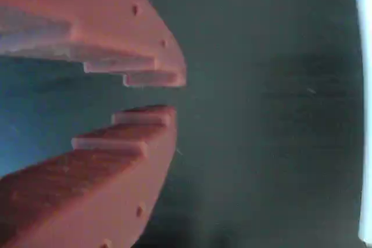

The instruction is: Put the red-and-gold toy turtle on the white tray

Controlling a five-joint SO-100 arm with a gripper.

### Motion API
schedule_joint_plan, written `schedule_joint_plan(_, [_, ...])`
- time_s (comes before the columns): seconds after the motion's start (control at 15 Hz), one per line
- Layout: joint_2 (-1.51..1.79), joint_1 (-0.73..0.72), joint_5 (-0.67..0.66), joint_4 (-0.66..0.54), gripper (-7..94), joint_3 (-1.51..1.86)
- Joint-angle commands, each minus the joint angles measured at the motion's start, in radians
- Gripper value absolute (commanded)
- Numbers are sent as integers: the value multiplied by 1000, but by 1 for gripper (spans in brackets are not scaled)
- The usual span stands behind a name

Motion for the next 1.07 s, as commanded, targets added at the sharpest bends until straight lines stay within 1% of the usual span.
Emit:
schedule_joint_plan(0.0, [242, -3, -11, 101, 0, 107])
schedule_joint_plan(0.27, [518, -6, -58, 336, 0, 227])
schedule_joint_plan(0.33, [565, -8, -46, 367, 0, 249])
schedule_joint_plan(0.4, [565, 11, -44, 367, 0, 249])
schedule_joint_plan(1.0, [565, 14, -48, 367, 0, 249])
